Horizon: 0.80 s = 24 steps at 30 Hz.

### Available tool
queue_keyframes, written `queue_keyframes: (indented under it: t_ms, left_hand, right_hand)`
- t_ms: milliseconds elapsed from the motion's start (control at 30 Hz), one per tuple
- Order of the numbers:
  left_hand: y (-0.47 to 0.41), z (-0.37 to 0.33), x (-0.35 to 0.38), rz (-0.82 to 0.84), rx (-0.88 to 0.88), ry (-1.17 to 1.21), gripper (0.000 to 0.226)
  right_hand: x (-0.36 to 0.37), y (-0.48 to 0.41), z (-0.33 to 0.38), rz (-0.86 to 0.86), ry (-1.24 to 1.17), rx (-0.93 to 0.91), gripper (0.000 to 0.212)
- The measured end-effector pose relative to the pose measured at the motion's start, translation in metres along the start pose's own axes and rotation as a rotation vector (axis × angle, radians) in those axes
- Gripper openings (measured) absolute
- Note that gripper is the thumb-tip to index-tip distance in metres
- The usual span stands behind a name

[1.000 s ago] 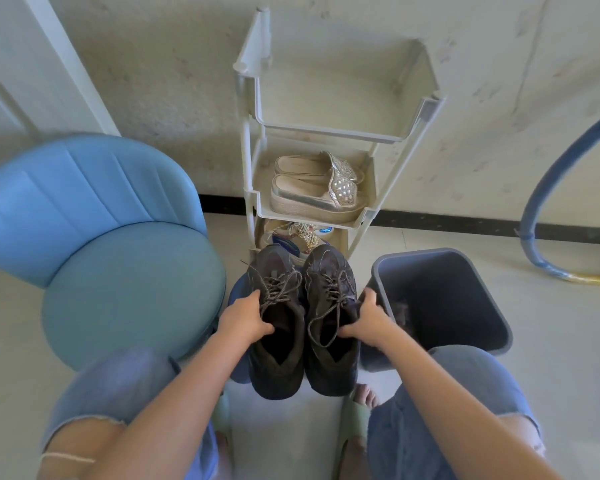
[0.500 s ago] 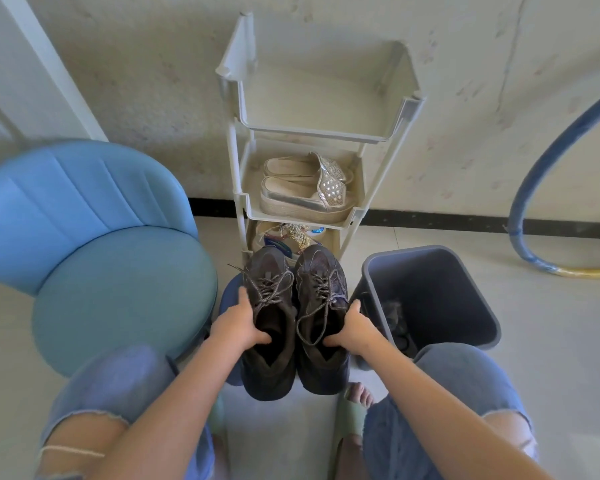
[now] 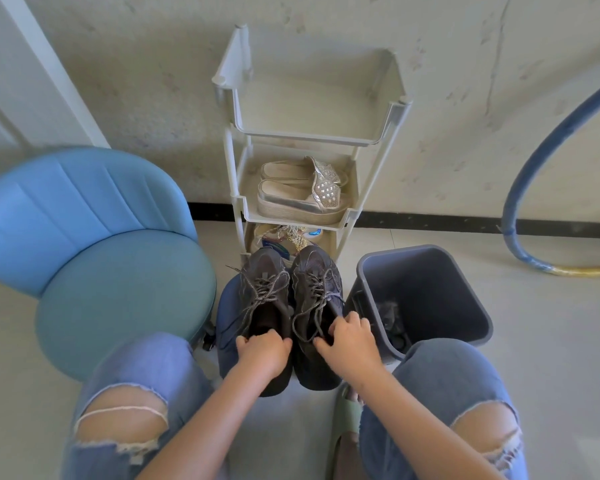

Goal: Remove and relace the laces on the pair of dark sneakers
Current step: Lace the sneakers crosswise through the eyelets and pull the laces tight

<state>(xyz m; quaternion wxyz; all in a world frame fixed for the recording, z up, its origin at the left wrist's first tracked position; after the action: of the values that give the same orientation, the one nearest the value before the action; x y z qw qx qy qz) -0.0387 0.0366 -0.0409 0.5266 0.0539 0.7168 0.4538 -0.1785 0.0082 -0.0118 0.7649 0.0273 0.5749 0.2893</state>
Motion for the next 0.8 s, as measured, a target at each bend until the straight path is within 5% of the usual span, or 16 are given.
queue_keyframes:
  t_ms: [167, 267, 333, 533, 800]
  left_hand:
    - [-0.009, -0.003, 0.007, 0.165, -0.159, 0.654, 0.055]
    - [-0.003, -0.004, 0.006, 0.092, -0.05, 0.861, 0.065]
    - [0.0, -0.002, 0.003, 0.094, 0.01, 0.912, 0.07]
    - [0.004, 0.001, 0.006, -0.071, 0.134, 0.315, 0.08]
    - [0.003, 0.003, 0.003, -0.059, 0.165, 0.179, 0.085]
  right_hand:
    - [0.008, -0.01, 0.011, 0.237, -0.056, 0.003, 0.03]
    - [0.016, -0.018, 0.019, 0.263, -0.265, 0.004, 0.018]
    - [0.02, -0.021, 0.021, 0.225, -0.317, -0.009, 0.038]
    - [0.018, -0.019, 0.018, 0.248, -0.324, -0.027, 0.074]
    - [0.018, -0.01, 0.015, 0.222, -0.368, -0.118, 0.061]
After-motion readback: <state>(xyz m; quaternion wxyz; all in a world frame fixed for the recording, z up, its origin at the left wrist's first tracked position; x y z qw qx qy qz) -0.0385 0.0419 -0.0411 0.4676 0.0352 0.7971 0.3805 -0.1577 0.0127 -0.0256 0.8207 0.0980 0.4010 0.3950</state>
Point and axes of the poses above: each hand's wrist, its own y-axis away from the middle knuckle, its own x-axis out of the palm, z = x × y, the point moved 2 cm from there along -y, towards the middle knuckle, and after that the axes turned 11 degrees about -x, right-handed, at the moved point
